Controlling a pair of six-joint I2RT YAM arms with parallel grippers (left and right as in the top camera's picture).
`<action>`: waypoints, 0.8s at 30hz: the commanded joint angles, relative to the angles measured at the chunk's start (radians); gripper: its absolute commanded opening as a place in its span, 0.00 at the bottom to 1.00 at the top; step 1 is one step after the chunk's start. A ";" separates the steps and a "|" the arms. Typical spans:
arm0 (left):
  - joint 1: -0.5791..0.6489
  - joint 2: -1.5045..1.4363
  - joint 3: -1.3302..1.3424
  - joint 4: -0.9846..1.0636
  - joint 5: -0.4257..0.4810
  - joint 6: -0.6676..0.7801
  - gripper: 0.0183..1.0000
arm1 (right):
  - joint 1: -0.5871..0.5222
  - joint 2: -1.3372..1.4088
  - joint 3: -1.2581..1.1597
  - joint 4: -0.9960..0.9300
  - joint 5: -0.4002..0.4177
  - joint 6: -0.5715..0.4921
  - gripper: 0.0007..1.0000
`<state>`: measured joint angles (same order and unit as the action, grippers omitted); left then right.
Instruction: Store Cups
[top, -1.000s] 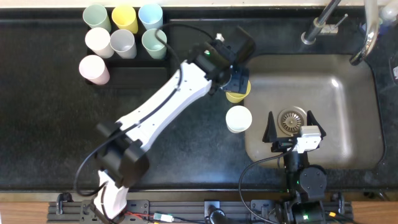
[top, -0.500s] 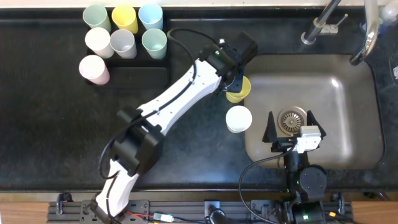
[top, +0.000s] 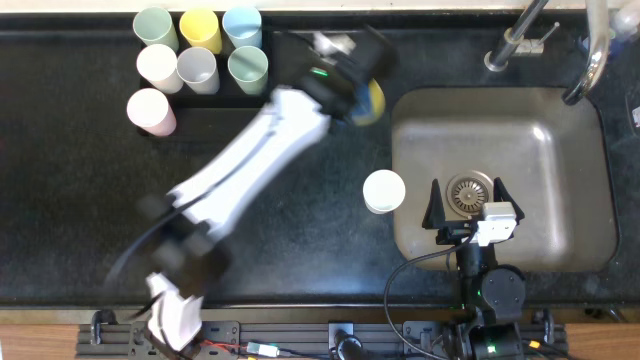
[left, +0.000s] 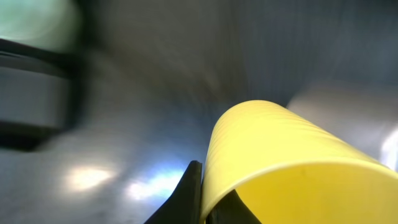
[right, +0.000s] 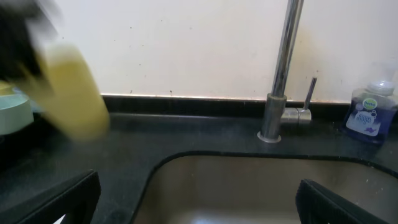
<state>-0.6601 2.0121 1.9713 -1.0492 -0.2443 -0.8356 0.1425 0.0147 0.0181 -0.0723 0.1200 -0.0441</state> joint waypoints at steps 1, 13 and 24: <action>0.171 -0.264 -0.040 -0.098 -0.202 -0.406 0.02 | -0.005 -0.011 -0.013 0.005 0.003 0.011 0.99; 0.483 -0.343 -0.359 -0.167 -0.041 -0.807 0.02 | -0.005 -0.011 -0.013 0.005 0.003 0.011 0.99; 0.521 -0.211 -0.426 -0.078 0.008 -0.842 0.02 | -0.005 -0.011 -0.013 0.005 0.003 0.011 1.00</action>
<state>-0.1539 1.7626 1.5482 -1.1435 -0.2653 -1.6505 0.1429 0.0147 0.0181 -0.0723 0.1200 -0.0441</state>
